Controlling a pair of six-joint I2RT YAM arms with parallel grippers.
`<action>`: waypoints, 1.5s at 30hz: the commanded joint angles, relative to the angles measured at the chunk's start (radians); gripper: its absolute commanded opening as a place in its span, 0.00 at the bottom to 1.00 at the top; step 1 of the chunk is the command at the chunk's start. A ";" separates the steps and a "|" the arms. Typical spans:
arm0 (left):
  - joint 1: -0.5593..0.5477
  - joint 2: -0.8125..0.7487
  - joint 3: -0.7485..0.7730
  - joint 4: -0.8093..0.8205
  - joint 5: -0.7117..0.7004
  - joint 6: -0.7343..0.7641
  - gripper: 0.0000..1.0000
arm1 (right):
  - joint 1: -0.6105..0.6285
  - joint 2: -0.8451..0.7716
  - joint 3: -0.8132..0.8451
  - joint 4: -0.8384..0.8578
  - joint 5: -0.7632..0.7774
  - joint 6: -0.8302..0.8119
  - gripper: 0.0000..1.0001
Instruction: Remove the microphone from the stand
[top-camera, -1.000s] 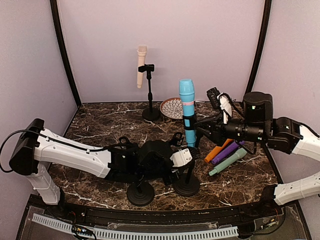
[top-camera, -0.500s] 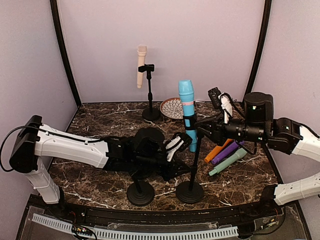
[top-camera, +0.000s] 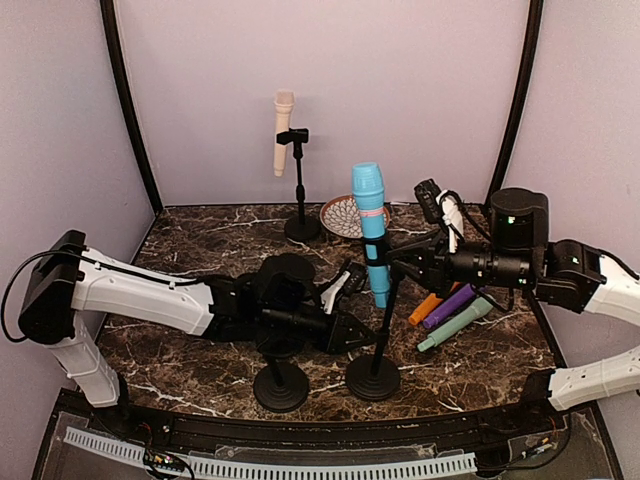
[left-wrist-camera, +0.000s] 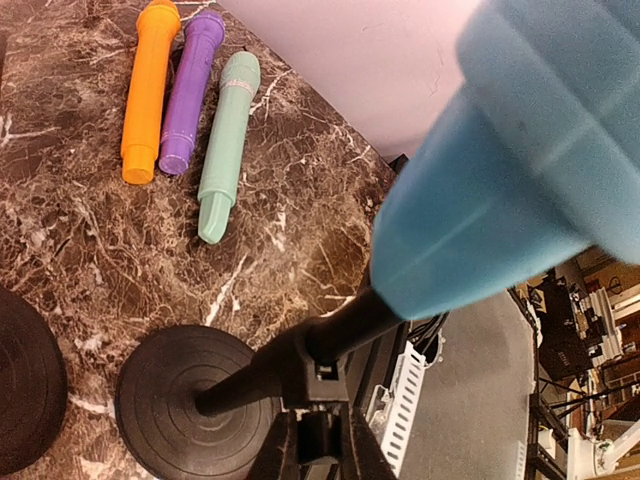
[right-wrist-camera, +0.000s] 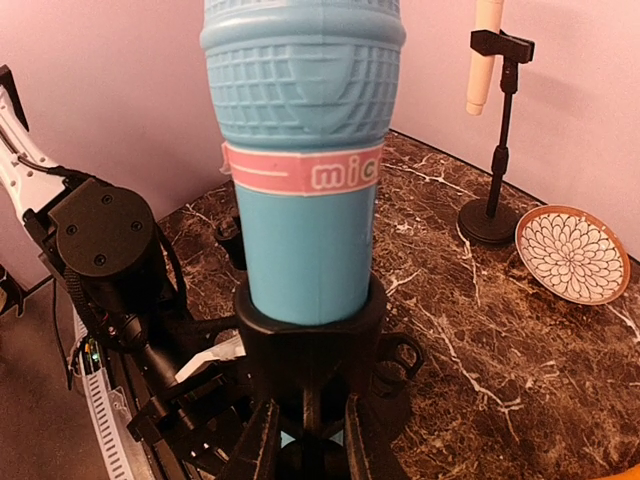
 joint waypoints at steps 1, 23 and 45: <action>-0.005 -0.027 -0.028 0.056 0.054 -0.083 0.07 | 0.009 -0.039 -0.003 0.160 -0.073 -0.005 0.00; -0.006 -0.205 -0.033 -0.049 -0.102 0.363 0.53 | 0.014 -0.077 -0.058 0.189 -0.100 -0.018 0.00; -0.301 -0.117 -0.006 -0.122 -0.581 1.309 0.51 | 0.014 -0.058 -0.047 0.197 -0.079 -0.024 0.00</action>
